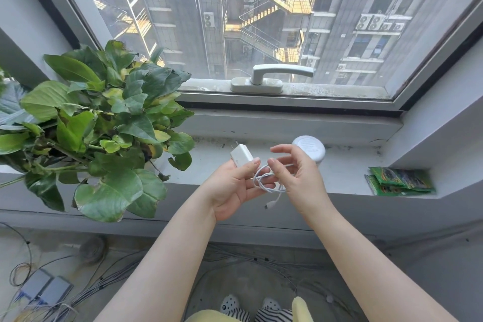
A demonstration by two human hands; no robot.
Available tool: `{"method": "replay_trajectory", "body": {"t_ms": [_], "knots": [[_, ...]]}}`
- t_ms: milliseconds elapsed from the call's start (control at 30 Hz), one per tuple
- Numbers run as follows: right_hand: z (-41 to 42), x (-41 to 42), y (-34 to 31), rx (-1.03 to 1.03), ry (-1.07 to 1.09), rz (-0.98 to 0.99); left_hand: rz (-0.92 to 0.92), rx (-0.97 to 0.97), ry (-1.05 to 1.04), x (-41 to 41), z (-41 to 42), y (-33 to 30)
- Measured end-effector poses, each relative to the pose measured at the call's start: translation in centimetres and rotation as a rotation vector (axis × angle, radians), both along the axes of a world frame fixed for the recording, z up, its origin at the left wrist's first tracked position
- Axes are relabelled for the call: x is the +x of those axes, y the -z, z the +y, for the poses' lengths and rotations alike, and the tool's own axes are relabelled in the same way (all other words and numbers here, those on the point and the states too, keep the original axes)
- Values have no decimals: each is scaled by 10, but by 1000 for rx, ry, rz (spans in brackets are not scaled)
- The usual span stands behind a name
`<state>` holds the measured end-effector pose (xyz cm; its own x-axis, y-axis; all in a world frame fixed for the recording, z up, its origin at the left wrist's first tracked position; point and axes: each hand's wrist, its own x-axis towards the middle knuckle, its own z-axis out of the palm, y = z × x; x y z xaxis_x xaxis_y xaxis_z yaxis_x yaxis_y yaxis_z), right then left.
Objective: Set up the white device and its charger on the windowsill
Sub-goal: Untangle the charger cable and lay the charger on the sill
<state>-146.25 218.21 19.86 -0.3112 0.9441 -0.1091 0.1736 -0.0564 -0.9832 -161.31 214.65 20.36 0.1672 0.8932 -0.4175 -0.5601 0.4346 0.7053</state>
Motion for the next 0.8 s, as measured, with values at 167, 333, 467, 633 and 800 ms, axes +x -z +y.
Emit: {"method": "replay_trajectory", "body": {"t_ms": [167,333,467,633,800], "knots": [[-1,-2,-4,-166,-7,-33,-30,-7,19,-3,-2,0],[-3,3,-4,-330,-75,141,-180,-47,-117,-2,0,1],[-2,13,1,-340,-168,162,-257,-72,-294,0,4,3],[-2,18,0,-283,-152,89,-114,-35,-252,5,2,1],[1,18,-1,-213,-155,83,53,-16,-22,2,-2,-3]]}}
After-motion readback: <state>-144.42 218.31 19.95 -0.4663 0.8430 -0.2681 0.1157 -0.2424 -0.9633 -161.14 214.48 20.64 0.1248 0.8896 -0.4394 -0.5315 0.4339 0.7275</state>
